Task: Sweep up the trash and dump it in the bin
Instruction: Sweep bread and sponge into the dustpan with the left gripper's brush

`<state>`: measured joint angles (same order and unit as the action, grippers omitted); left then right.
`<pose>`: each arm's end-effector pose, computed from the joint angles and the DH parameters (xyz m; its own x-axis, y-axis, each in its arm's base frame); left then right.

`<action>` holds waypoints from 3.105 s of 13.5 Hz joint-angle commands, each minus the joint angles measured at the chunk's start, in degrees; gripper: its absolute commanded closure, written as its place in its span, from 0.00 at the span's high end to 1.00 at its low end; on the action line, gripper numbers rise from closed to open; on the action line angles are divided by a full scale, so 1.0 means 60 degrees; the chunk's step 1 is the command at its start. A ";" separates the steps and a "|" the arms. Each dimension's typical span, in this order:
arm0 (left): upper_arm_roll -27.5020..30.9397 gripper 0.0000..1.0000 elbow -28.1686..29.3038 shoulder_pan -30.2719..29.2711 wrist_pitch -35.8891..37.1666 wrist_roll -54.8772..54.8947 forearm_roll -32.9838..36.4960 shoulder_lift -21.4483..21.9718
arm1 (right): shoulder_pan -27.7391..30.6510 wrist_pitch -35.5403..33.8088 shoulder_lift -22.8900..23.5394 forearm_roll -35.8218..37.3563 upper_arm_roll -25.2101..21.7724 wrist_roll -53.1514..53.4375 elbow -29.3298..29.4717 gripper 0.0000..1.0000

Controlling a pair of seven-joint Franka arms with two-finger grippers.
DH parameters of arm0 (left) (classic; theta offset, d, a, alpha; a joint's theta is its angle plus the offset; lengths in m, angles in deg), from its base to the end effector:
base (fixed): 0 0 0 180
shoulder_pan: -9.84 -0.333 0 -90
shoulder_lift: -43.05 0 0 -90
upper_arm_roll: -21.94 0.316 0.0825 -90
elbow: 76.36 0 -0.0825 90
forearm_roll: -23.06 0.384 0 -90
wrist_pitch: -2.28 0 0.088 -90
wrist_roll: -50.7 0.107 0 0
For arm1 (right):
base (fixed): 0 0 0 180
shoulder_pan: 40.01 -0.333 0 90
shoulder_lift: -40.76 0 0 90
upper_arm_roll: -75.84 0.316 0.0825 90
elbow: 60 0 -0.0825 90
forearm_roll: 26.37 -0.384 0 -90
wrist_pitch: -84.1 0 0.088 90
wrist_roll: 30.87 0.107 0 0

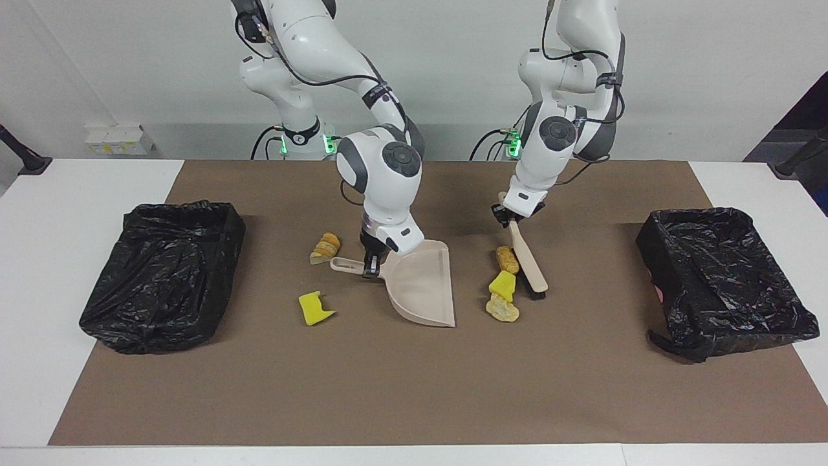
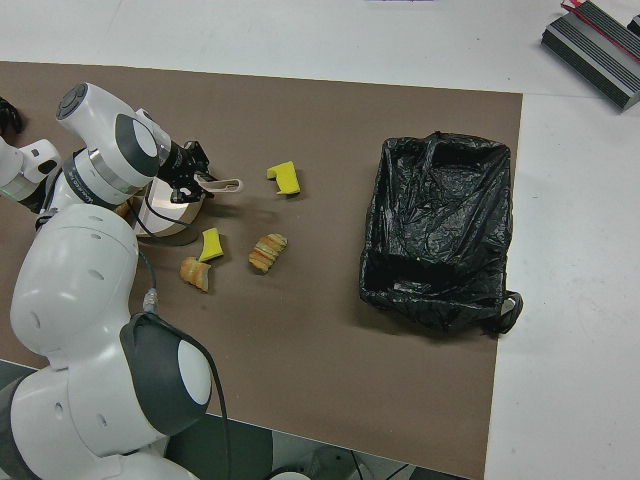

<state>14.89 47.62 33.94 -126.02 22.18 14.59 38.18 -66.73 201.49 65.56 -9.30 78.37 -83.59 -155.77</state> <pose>0.4661 -0.2862 0.3570 0.9964 0.0429 -0.0731 0.0503 -0.9934 0.1026 0.5879 0.3074 0.3513 0.0088 0.9733 -0.2295 0.9962 0.0114 0.0866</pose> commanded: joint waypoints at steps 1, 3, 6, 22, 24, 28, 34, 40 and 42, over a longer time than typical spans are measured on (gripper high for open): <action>0.0077 0.00 -0.0156 0.0478 -0.0120 0.0709 -0.0244 -0.0081 | -0.0060 0.0211 0.0159 -0.0046 0.0061 0.0201 0.0053 0.00; -0.0084 0.00 -0.0185 0.0771 -0.0076 0.1016 -0.0259 -0.0037 | -0.0060 0.0211 0.0159 -0.0032 0.0061 0.0276 0.0053 0.00; -0.0478 0.00 -0.0404 0.0934 0.0085 0.1165 -0.0273 -0.0008 | -0.0060 0.0094 0.0159 -0.0046 0.0061 0.0290 0.0053 0.00; -0.0568 0.00 -0.3348 -0.1849 0.2151 0.4253 0.2111 -0.1469 | -0.0045 -0.0111 0.0159 0.0100 0.0061 0.0276 0.0038 0.00; -0.0582 0.00 -0.3350 -0.1806 0.2135 0.4386 0.2495 -0.1707 | -0.0045 -0.0126 0.0159 0.0100 0.0061 0.0276 0.0024 0.00; -0.0685 0.00 -0.2751 -0.1325 0.2267 0.4739 0.2291 -0.1562 | -0.0045 -0.0200 0.0159 0.0086 0.0061 0.0276 0.0024 0.00; -0.0685 0.00 -0.1782 -0.0502 0.2956 0.4667 0.0041 -0.0784 | -0.0045 -0.0214 0.0144 0.0085 0.0061 0.0276 -0.0035 0.00; -0.0655 0.00 -0.1942 -0.0865 0.2545 0.4271 -0.1606 -0.0317 | -0.0045 -0.0214 0.0144 0.0085 0.0061 0.0276 0.0009 0.00; -0.0612 0.00 -0.1928 -0.0897 0.2648 0.4080 -0.1606 0.0210 | -0.0045 -0.0374 0.0144 0.0071 0.0061 0.0276 0.0052 0.00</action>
<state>11.02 34.76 29.34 -110.55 48.06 6.15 34.83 -66.99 201.08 65.66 -9.32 78.29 -83.21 -155.71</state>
